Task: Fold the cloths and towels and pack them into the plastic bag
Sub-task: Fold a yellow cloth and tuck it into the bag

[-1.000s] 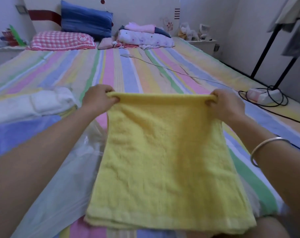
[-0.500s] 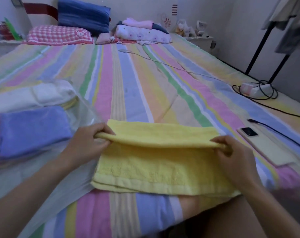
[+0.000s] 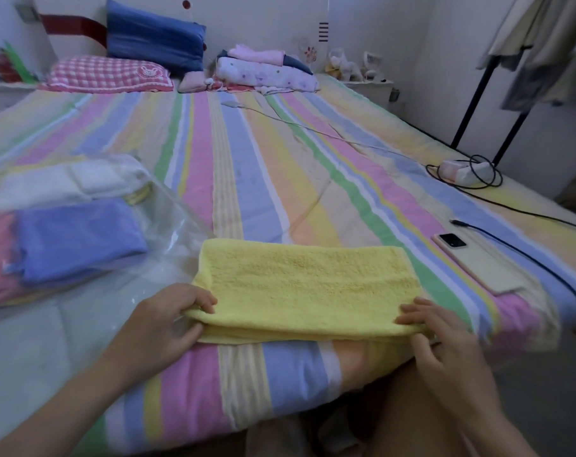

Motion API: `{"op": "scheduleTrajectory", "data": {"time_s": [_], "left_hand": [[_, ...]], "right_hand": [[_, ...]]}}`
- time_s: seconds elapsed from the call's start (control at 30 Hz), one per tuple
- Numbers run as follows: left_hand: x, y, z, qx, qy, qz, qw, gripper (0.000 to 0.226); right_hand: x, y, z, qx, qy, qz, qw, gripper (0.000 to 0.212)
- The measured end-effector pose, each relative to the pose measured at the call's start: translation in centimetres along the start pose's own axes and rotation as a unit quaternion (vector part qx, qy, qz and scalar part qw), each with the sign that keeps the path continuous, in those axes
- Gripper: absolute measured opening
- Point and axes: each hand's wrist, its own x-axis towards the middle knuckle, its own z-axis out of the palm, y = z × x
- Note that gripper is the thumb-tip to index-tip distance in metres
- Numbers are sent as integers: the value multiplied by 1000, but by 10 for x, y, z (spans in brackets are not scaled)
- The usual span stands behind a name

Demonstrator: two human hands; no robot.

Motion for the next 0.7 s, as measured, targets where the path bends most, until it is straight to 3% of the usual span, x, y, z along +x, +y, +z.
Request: {"op": "scheduleTrajectory", "data": {"time_s": [0.07,0.2,0.33,0.43,0.53,0.7], "left_hand": [[0,-5,0,48,-10,14,999,7],[22,1,2,114,69,-34,990,33],[72,43,39,112,89,5,990,21],[106,65,80,150,-40,47,987,50],[123,61,107,258,-177,1,950,57],[115,51,133,327,-216,-35,919,73]], "right_hand": [[4,-3,-2,41,5,40,998,28],[33,-1,-1,72,41,218,972,16],[69,1,-1,-11,-98,340,935,56],[81,-4,2,35,-149,369,917,67],[82,-8,1,130,-164,371,905,70],[94,-33,-12,254,-173,334,891,65]]}}
